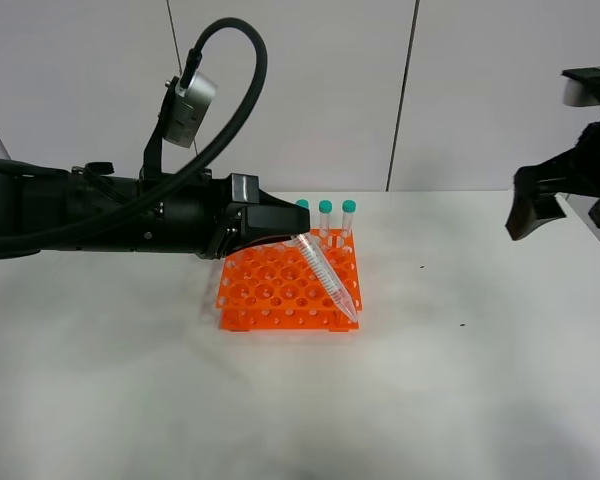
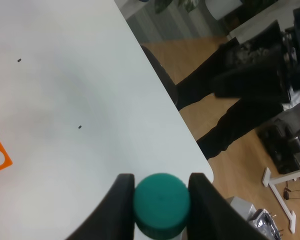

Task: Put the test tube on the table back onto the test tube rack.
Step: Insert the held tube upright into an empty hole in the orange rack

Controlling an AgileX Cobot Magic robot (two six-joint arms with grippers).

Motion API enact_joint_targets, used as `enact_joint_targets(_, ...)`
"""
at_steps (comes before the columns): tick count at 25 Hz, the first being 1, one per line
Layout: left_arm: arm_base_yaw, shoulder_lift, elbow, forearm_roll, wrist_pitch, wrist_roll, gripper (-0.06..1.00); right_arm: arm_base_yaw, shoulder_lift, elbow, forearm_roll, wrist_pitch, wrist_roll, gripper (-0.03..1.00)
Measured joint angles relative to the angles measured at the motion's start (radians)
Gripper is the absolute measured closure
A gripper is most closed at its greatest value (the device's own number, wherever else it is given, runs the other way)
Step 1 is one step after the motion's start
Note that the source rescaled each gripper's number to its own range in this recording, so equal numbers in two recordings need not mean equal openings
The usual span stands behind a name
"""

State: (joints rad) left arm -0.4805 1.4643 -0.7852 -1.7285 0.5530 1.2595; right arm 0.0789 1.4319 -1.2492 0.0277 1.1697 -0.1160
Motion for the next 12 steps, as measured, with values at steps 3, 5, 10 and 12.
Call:
enact_joint_targets(3, 0.0, 0.0, 0.0, 0.0, 0.0, 0.0, 0.93, -0.078, 0.0, 0.0, 0.003, 0.008, 0.0, -0.03)
enact_joint_targets(5, 0.0, 0.0, 0.0, 0.0, 0.0, 0.0, 0.93, -0.089, 0.0, 0.0, 0.011, 0.025, -0.001, -0.03)
enact_joint_targets(10, 0.0, 0.0, 0.0, 0.0, 0.0, 0.0, 0.93, -0.091, -0.002, 0.005, 0.02, 0.05, 0.0, -0.03)
enact_joint_targets(12, 0.0, 0.0, 0.0, 0.0, 0.0, 0.0, 0.93, -0.091, -0.017, 0.027, 0.02, 0.05, 0.003, -0.03)
